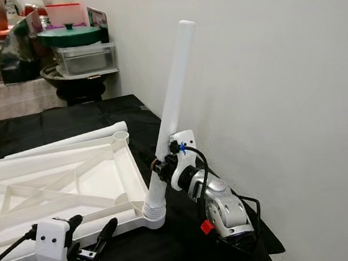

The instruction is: Building children table

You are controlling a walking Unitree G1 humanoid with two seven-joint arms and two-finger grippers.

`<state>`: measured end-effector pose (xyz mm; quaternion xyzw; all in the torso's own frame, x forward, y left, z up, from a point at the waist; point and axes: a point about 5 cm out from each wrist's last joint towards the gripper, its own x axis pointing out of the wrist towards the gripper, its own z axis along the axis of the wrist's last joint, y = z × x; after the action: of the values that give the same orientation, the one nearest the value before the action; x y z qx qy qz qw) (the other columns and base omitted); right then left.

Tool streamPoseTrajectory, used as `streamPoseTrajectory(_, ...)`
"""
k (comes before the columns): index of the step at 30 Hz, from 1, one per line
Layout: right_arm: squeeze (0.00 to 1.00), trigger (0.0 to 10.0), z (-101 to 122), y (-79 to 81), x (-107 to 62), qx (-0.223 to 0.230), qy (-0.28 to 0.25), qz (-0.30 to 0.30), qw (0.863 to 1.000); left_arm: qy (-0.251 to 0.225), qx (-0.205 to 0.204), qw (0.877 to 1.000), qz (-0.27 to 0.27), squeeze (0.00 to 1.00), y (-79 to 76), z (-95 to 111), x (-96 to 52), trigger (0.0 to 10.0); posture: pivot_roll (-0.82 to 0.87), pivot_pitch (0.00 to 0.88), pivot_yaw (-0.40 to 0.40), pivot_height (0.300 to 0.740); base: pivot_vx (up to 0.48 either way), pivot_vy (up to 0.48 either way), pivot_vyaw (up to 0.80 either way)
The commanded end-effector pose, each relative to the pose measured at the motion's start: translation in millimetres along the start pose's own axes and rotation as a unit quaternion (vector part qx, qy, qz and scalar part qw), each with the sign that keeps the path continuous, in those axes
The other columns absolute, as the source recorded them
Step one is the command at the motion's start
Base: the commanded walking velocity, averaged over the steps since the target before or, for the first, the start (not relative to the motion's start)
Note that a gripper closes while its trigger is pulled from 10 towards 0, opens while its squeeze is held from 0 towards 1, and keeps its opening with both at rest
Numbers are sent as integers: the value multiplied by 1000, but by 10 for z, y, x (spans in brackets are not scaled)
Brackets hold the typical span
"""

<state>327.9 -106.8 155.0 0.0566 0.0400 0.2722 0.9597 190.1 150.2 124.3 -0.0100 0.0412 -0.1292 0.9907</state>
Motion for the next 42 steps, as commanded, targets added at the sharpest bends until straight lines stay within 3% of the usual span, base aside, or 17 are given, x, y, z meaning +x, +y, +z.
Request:
streamPoseTrajectory(1,0,10000,-395,-305,-200,-39,108,-110,987,2,3,1000,11,0,32,-21,-4,10000,123,0,-77,740,0,0,0)
streamPoseTrajectory(7,0,10000,-314,-181,-210,-122,103,-125,979,-3,7,999,41,0,104,-24,-1,10000,120,0,-84,740,0,0,0)
streamPoseTrajectory(10,0,10000,-338,-149,-223,-120,104,-135,978,-3,6,999,52,0,138,-29,-1,10000,122,0,-85,740,0,0,0)
streamPoseTrajectory(11,0,10000,-392,-163,-241,-83,110,-154,978,4,5,998,55,0,160,-59,-21,10000,122,0,-85,740,0,0,0)
streamPoseTrajectory(13,0,10000,-392,-163,-241,-83,110,-154,978,4,5,998,55,0,160,-59,-21,10000,122,0,-85,740,0,0,0)
streamPoseTrajectory(14,0,10000,-426,-207,-263,-44,109,-180,977,10,4,998,55,0,160,-81,-36,10000,120,0,-83,740,0,0,0)
streamPoseTrajectory(15,0,10000,-431,-224,-271,-34,108,-189,976,11,3,998,54,0,157,-86,-38,10000,120,0,-83,740,0,0,0)
streamPoseTrajectory(20,0,10000,-461,-340,-340,-14,112,-225,968,14,4,999,52,0,155,-101,-36,10000,116,0,-77,740,0,0,0)
streamPoseTrajectory(33,0,10000,-306,-1071,-790,-85,132,-312,937,18,7,999,44,0,160,-122,-1,10000,107,0,-63,740,0,0,0)
streamPoseTrajectory(40,0,10000,-257,-1080,-793,-90,133,-294,942,22,8,999,38,0,149,-142,11,10000,99,0,-55,740,0,0,0)
streamPoseTrajectory(42,0,10000,-296,-994,-782,-83,134,-271,950,23,9,999,37,0,157,-148,15,10000,96,0,-52,740,0,0,0)
